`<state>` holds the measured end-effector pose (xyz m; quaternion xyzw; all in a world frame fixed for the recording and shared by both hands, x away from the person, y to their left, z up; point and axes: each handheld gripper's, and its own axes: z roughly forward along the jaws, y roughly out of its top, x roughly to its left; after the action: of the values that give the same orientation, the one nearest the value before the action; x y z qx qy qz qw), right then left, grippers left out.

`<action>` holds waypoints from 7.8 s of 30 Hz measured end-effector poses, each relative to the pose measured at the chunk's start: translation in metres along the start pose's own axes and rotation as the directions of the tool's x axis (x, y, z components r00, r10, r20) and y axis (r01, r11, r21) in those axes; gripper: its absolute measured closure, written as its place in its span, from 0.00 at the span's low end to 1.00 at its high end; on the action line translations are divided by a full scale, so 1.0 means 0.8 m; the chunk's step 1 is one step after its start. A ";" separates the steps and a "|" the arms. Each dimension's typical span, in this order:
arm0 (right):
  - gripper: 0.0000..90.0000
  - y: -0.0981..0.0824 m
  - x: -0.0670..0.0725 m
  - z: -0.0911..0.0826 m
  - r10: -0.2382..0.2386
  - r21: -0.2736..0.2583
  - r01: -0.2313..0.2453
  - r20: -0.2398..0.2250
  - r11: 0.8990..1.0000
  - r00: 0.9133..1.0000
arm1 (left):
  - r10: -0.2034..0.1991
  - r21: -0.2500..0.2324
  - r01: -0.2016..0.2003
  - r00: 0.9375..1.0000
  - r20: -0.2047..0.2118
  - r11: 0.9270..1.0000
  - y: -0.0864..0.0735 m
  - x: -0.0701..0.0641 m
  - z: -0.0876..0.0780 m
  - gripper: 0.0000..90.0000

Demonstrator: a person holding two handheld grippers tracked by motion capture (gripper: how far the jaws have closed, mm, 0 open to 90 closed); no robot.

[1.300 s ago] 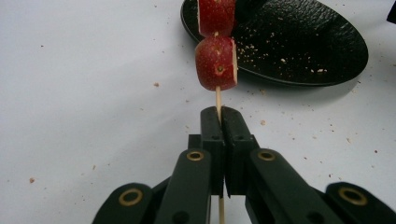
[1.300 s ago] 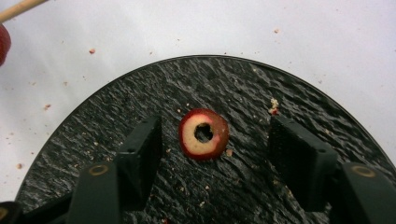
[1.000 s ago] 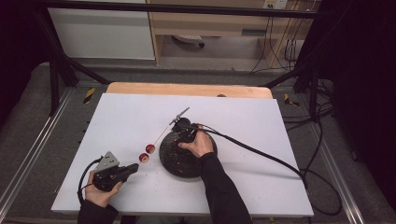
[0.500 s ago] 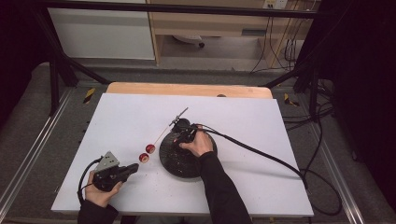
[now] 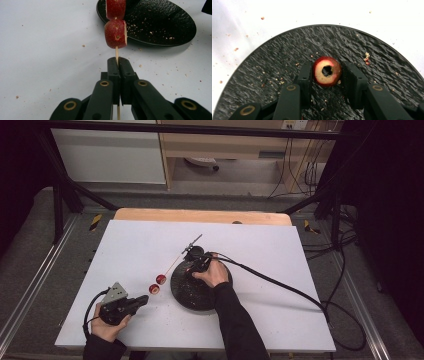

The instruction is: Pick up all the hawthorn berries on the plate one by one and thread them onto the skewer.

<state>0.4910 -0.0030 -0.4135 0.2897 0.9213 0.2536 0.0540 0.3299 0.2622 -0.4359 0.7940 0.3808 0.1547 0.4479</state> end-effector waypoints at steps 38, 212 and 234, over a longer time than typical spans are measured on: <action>0.70 -0.075 0.006 -0.078 0.240 -0.257 -0.259 -0.103 0.931 0.965 | 0.029 0.006 -0.029 0.999 0.021 1.000 0.002 -0.015 0.006 0.98; 0.63 -0.161 0.013 -0.100 0.436 -0.758 -0.621 -0.500 0.197 0.748 | 0.006 -0.208 0.000 0.999 0.032 0.978 0.086 -0.127 0.092 0.98; 0.12 -0.190 -0.005 -0.111 0.395 -0.685 -0.439 -0.234 0.581 0.889 | -0.007 -0.161 0.012 0.999 0.032 0.987 0.075 -0.100 0.076 0.98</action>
<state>0.3955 -0.1509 -0.4128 0.4451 0.6528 0.6081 0.0765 0.3401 0.1482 -0.4120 0.7557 0.3637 0.1705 0.5173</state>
